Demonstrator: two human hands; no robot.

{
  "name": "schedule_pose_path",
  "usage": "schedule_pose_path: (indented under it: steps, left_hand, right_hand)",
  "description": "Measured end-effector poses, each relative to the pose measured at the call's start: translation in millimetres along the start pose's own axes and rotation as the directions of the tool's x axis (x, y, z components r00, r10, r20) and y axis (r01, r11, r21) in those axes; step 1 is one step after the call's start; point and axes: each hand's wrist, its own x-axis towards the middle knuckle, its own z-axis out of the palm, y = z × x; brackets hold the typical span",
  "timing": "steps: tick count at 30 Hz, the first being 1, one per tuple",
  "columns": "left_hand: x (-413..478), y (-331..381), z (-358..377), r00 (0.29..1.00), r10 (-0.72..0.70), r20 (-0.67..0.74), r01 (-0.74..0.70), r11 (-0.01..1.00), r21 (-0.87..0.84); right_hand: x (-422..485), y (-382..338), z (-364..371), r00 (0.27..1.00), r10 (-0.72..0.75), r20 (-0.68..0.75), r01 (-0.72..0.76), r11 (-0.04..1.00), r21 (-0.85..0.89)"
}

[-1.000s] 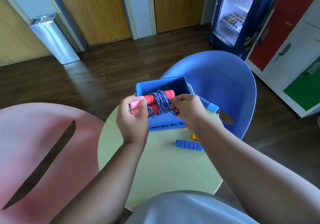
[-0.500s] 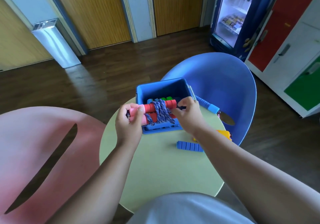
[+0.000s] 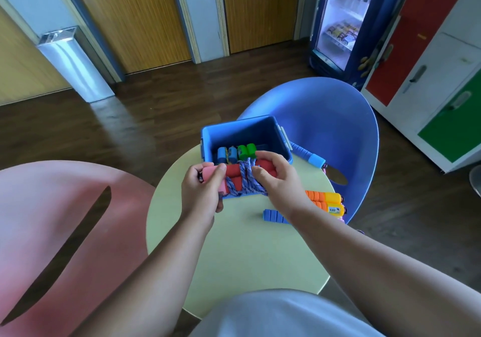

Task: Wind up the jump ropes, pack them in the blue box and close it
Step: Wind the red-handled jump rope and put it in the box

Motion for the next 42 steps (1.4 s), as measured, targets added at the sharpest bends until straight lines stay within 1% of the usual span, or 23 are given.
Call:
schedule_pose_path:
  steps: [2,5,7,9,12,14,15,17,20,21,24,25,26,28,33,35,37,38,39,41,42]
  left_hand:
    - [2,0,0,0.999,-0.041,-0.019,0.04,0.999,-0.027]
    - [3,-4,0,0.996,-0.092,-0.019,0.09,0.992,-0.083]
    - [2,-8,0,0.995,-0.097,-0.007,0.096,0.991,-0.091]
    - [3,-12,-1,0.995,-0.096,0.002,0.096,0.993,-0.075]
    - [9,-14,-6,0.995,-0.085,0.054,0.085,0.996,0.012]
    - [14,-15,-11,0.992,-0.069,0.109,0.06,0.995,0.082]
    - [17,-16,-13,0.989,-0.058,0.136,0.042,0.992,0.116]
    - [21,-15,-18,0.984,-0.046,0.174,0.017,0.986,0.163]
    - [29,-10,-19,0.975,-0.04,0.22,0.0,0.984,0.18]
    - [32,-7,-19,0.971,-0.041,0.236,-0.004,0.982,0.188]
    - [41,3,-16,0.956,-0.081,0.284,0.018,0.976,0.217]
    - [43,7,-15,0.949,-0.104,0.296,0.033,0.972,0.233]
    - [46,9,-13,0.944,-0.122,0.306,0.044,0.967,0.251]
    - [51,11,-10,0.94,-0.134,0.312,0.038,0.954,0.296]
    - [66,18,-4,0.943,-0.083,0.321,-0.03,0.943,0.333]
    - [76,20,-7,0.962,-0.038,0.271,-0.072,0.921,0.383]
    - [91,14,-12,0.98,0.058,0.188,-0.144,0.863,0.484]
    - [99,11,-14,0.981,0.108,0.161,-0.181,0.807,0.563]
    - [107,7,-16,0.981,0.127,0.146,-0.192,0.745,0.639]
    - [116,-3,-17,0.986,0.066,0.156,-0.161,0.649,0.743]
    - [118,-8,-17,0.985,0.016,0.173,-0.145,0.627,0.766]
  right_hand:
    - [0,1,2,1.0,-0.005,0.014,0.004,1.0,0.021]
    - [0,-1,3,0.997,-0.055,0.051,0.051,0.996,0.079]
    - [0,-2,2,0.995,-0.062,0.08,0.058,0.996,0.062]
    - [-2,2,2,0.995,-0.055,0.079,0.055,0.998,-0.007]
    - [-4,12,-1,0.996,-0.058,0.07,0.072,0.975,-0.212]
    - [-6,16,-5,0.991,-0.068,0.115,0.103,0.938,-0.33]
    - [-8,17,-6,0.985,-0.101,0.143,0.148,0.917,-0.371]
    - [-10,14,-10,0.963,-0.177,0.202,0.246,0.885,-0.395]
    - [-9,4,-13,0.932,-0.184,0.312,0.304,0.867,-0.395]
    - [-8,2,-14,0.919,-0.174,0.353,0.328,0.835,-0.442]
    - [-6,2,-12,0.892,-0.118,0.436,0.399,0.655,-0.641]
    - [-6,3,-10,0.893,-0.121,0.434,0.408,0.625,-0.665]
    - [-7,4,-8,0.898,-0.138,0.418,0.408,0.616,-0.674]
    - [-6,7,-6,0.915,-0.168,0.366,0.387,0.62,-0.683]
    - [-5,12,-3,0.948,-0.174,0.266,0.311,0.684,-0.66]
    - [-1,14,-4,0.965,-0.175,0.196,0.261,0.712,-0.652]
    - [7,14,-6,0.976,-0.177,0.129,0.218,0.723,-0.656]
    - [12,14,-7,0.98,-0.174,0.096,0.194,0.718,-0.668]
    - [19,13,-8,0.984,-0.167,0.063,0.164,0.71,-0.684]
    - [34,9,-8,0.992,-0.123,-0.006,0.081,0.689,-0.72]
    - [43,7,-8,0.994,-0.096,-0.041,0.035,0.676,-0.736]
